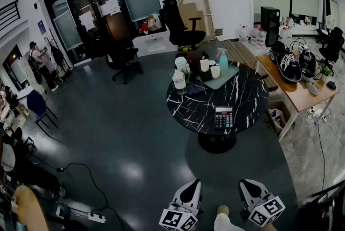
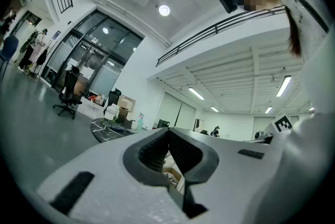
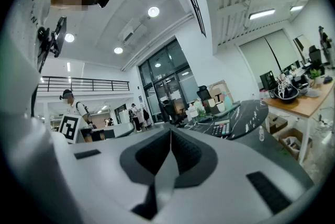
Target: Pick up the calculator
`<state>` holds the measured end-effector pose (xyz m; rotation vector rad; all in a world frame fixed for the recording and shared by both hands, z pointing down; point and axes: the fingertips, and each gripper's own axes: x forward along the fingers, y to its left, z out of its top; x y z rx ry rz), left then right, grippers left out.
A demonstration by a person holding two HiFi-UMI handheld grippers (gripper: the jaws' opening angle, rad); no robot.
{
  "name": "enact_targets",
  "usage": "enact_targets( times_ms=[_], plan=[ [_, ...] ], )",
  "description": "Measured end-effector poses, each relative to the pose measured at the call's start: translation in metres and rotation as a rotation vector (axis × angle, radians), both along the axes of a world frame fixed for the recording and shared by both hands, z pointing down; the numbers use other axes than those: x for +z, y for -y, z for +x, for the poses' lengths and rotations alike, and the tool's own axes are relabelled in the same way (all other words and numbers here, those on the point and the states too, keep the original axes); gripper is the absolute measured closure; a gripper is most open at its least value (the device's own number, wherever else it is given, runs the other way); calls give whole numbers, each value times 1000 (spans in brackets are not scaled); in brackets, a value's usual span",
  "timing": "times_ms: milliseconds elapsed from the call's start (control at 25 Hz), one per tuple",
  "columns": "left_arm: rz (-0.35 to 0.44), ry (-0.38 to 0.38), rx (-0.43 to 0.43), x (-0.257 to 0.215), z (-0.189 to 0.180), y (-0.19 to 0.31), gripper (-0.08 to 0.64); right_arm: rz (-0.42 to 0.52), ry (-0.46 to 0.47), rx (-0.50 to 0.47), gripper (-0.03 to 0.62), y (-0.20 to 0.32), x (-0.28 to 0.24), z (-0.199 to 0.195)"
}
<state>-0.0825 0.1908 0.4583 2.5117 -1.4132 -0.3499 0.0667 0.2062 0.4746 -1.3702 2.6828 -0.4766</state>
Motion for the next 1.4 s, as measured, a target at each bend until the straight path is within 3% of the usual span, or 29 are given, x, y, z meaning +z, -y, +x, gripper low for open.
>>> enact_targets(
  times_ms=[240,440,1000,1400],
  plan=[
    [44,24,-15,-2,21,65,554,3,-2,-22,584,63,-4,20],
    [35,34,0,2,41,98,554,-16,10,-16,584,101,-1,38],
    [-33,36,-79,19,33,137,554,-79,50,-59,584,144,23,41],
    [-45,43,2,27,50,217,554,-131,37,-21,584,210,38,48]
  ],
)
